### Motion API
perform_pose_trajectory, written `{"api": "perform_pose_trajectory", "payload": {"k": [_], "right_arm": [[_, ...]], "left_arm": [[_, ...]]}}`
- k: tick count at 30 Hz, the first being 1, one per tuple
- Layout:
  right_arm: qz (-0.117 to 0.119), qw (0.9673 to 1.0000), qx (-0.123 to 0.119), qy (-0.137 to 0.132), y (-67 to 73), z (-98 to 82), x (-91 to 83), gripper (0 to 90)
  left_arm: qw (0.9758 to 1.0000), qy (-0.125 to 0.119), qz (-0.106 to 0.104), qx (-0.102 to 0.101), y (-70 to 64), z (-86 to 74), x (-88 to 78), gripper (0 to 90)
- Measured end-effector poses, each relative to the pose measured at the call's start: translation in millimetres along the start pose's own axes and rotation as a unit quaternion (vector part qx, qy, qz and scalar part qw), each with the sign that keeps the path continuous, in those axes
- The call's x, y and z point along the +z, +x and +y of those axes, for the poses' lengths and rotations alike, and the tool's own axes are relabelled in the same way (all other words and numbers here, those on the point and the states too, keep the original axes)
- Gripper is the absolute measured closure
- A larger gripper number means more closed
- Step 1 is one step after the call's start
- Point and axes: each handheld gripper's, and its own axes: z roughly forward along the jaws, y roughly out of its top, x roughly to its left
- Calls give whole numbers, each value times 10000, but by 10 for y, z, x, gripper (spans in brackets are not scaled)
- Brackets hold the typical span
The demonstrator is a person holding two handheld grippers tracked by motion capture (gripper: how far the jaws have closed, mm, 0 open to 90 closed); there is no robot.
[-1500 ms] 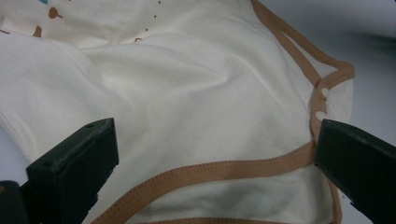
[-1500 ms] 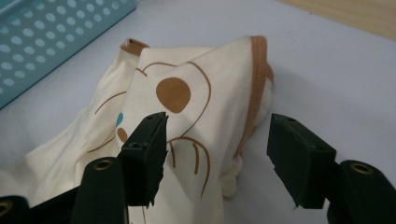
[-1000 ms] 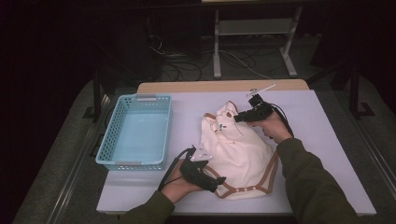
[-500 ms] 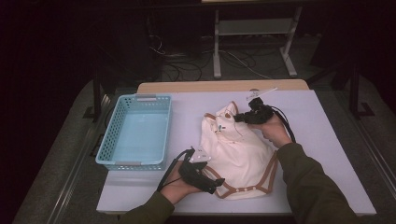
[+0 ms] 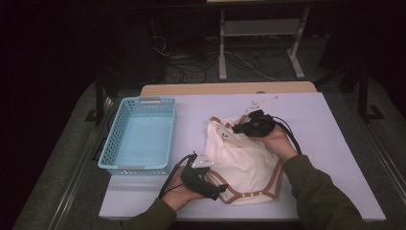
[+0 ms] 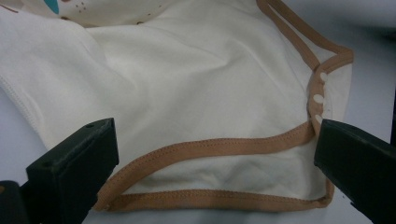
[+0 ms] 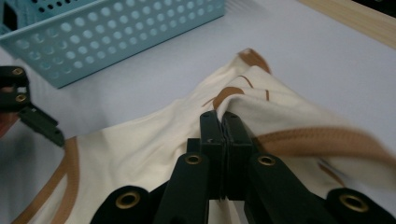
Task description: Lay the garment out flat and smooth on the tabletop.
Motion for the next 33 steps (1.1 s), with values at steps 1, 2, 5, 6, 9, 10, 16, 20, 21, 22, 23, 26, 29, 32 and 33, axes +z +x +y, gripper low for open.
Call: {"api": "perform_pose_trajectory", "payload": {"k": [1,2,5,6,9,10,16,20,21,22,23,26,29,32,33], "right_arm": [[25,10000,-37,24,36,3,6,878],[61,9999,-82,41,65,3,14,878],[119,9997,-187,123,145,-17,54,878],[137,9995,-204,180,170,-26,67,878],[218,9991,-257,242,227,-56,100,878],[242,9989,-282,299,261,-73,112,878],[443,9967,-380,559,409,-168,178,877],[556,9932,-618,818,464,-255,244,876],[586,9931,-536,858,486,-272,260,875],[593,9919,-636,922,484,-296,276,875],[621,9920,-544,950,508,-318,298,875],[623,9901,-644,1079,515,-372,349,872],[609,9899,-623,1122,526,-393,365,820],[615,9917,-513,1009,525,-370,277,678],[606,9919,-538,978,512,-367,231,638]], "left_arm": [[10000,3,-1,1,2,0,4,0],[10000,-11,-1,-21,-3,-2,11,0],[10000,0,-20,-31,-13,-6,22,0],[10000,-1,-25,-32,-14,-6,22,0],[10000,-10,-29,-28,-12,-5,19,0],[10000,-16,-29,-35,-10,-6,19,0],[10000,-25,-27,-58,-18,-6,17,0],[10000,-7,-20,-41,-10,-6,13,0],[10000,0,-19,-38,-9,-6,14,0],[10000,1,-18,-38,-9,-6,14,0],[10000,1,-19,-38,-9,-6,14,0],[10000,10,-24,-25,-8,-7,17,0],[10000,36,-29,-9,-8,-7,19,0],[9999,89,-37,43,-1,-8,12,0],[10000,74,-42,31,-1,-9,13,0]]}}
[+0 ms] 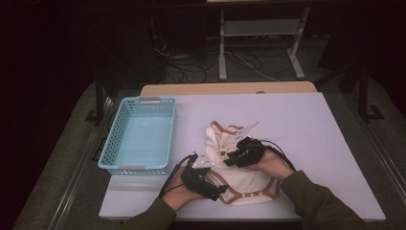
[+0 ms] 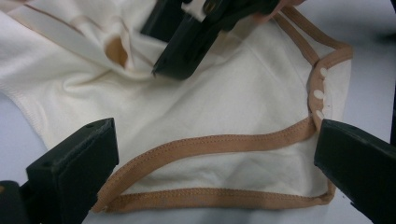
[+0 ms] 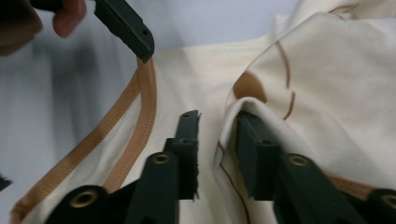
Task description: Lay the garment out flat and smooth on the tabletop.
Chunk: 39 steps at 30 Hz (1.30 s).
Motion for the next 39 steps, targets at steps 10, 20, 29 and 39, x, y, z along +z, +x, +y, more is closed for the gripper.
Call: {"api": "perform_pose_trajectory", "payload": {"k": [10,20,29,39], "right_arm": [[-402,9963,546,-525,-121,-160,-483,535],[-850,9870,1234,-581,-458,-495,-768,496],[-967,9818,1579,-422,-658,-611,-645,473],[-818,9819,1663,-394,-778,-552,-388,396]], "left_arm": [[10000,-13,23,-42,-8,3,7,0],[10000,-13,21,-37,-8,4,6,0],[10000,-1,25,-23,-8,3,11,0],[10000,16,15,-8,-7,3,14,0]]}}
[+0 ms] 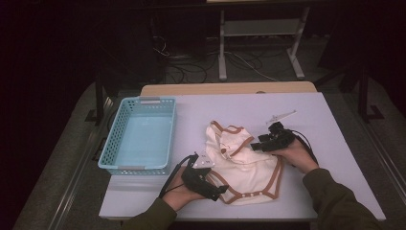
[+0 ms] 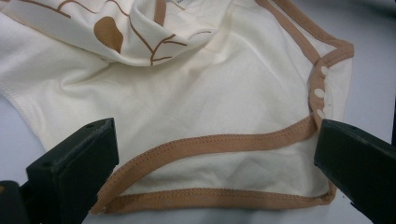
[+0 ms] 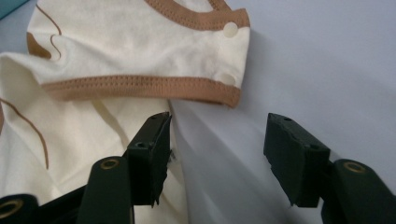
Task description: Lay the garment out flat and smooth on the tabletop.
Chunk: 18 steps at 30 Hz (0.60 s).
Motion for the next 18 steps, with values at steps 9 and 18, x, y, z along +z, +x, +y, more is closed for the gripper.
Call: {"api": "perform_pose_trajectory", "payload": {"k": [9,18], "right_arm": [[1,10000,-33,-24,-13,110,106,407],[104,9998,-168,70,-19,161,167,566]], "left_arm": [[10000,-9,5,-34,2,-2,3,0],[10000,30,-1,12,6,-2,-5,0]]}}
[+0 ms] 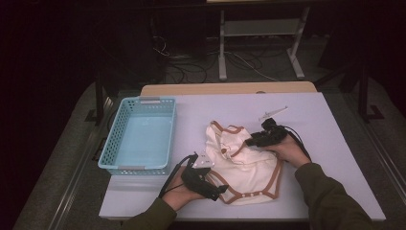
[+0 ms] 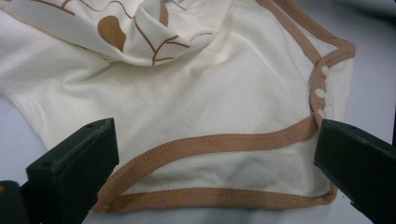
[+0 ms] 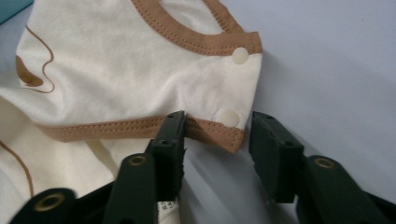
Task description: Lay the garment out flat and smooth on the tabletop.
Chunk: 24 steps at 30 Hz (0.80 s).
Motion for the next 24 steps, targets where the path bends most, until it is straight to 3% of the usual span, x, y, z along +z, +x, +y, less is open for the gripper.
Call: {"api": "perform_pose_trajectory", "payload": {"k": [7,15,24], "right_arm": [[-104,9998,-150,55,16,6,13,778],[-94,9997,-218,-46,29,31,-42,797],[52,9983,-218,-536,122,199,-224,798]], "left_arm": [[10000,-17,-8,-20,-7,-4,12,0],[10000,48,-22,42,-3,-4,13,0],[10000,65,-30,43,-7,-3,18,0]]}}
